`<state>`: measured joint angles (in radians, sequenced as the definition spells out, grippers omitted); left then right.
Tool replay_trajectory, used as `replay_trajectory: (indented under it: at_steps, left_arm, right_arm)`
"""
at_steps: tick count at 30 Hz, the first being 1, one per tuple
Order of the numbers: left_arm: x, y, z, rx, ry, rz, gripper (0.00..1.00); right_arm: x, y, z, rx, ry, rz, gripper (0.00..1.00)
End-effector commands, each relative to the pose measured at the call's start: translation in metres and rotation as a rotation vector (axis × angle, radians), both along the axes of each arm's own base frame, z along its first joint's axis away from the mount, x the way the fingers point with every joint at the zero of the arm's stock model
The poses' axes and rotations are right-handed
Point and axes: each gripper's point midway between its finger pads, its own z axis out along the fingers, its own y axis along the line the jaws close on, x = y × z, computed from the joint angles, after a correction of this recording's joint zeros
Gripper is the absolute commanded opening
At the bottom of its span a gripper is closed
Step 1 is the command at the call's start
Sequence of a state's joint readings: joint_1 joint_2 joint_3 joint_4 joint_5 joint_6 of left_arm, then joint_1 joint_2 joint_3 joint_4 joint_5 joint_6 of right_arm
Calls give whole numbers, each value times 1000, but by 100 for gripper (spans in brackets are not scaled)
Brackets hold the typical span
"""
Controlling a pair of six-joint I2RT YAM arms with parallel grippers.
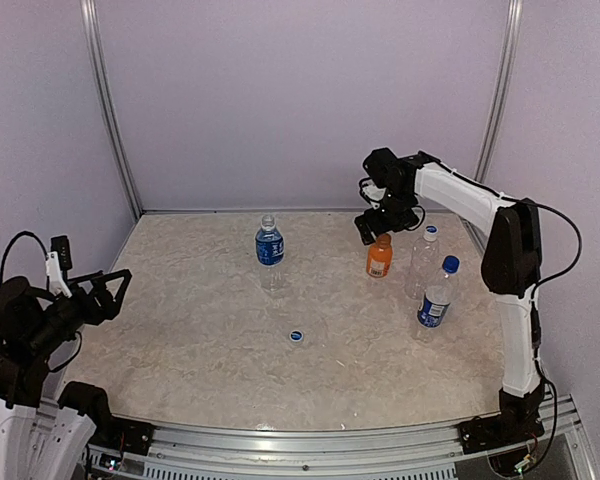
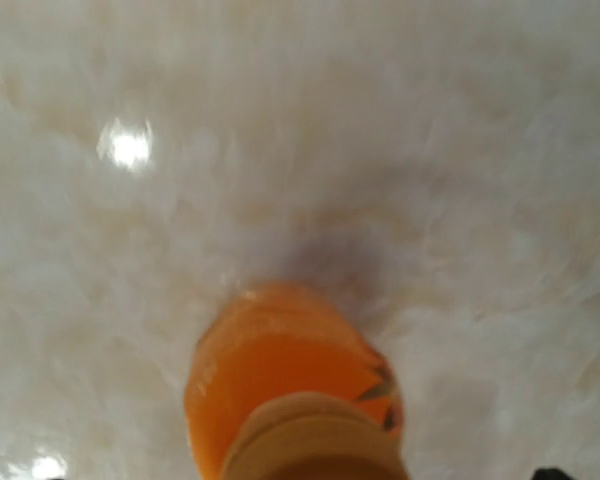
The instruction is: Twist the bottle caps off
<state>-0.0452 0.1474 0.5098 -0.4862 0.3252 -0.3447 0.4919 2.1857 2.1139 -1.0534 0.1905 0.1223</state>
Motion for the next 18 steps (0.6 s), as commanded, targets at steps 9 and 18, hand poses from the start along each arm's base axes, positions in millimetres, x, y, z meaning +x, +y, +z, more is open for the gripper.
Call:
replay_trajectory:
  at_steps: [9,18]
  left_arm:
    - [1,-1,-1,-10,-8,-4,99]
    - [3,-1,-4,-10,5,-6,99]
  right_arm:
    - [-6,-3,-26,30,104,20,58]
    - [5,-7,-35,60,104,12,20]
